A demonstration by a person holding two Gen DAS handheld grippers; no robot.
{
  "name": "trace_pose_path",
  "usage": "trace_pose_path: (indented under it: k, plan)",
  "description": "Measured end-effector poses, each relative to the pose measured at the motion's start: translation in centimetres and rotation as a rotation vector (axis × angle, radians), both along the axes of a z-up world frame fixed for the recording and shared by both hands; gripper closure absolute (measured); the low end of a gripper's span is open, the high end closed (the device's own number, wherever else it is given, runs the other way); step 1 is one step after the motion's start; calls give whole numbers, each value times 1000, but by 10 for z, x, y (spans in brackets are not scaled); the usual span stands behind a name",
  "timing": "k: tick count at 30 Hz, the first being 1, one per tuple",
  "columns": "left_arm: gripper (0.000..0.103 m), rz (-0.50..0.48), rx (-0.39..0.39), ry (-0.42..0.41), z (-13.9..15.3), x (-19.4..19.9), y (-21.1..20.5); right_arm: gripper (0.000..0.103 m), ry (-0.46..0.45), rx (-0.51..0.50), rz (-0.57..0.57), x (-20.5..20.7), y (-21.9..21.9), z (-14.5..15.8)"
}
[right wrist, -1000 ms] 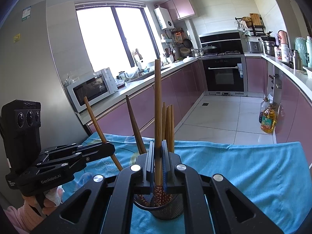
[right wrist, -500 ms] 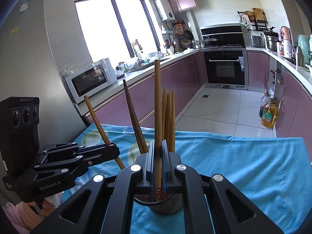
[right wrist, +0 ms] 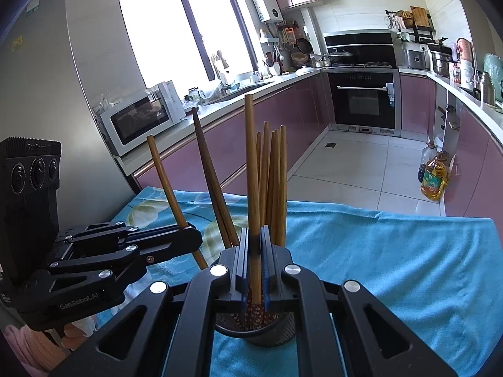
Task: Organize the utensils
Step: 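Lower both chopsticks into the mesh cup, pushing them down among the others, then open both tools and withdraw them from the mesh cup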
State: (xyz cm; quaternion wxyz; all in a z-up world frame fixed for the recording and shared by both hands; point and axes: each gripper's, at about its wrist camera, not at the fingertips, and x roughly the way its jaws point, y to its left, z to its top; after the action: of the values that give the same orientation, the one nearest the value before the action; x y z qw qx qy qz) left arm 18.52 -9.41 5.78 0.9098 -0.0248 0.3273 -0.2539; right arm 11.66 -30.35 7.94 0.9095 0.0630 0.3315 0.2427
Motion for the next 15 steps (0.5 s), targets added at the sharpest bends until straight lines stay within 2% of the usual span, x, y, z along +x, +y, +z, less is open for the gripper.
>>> trace_pose_path:
  k: [15]
  plan:
    - [95, 32, 5, 31, -10, 27, -2, 96, 14, 17, -8, 10, 2, -4]
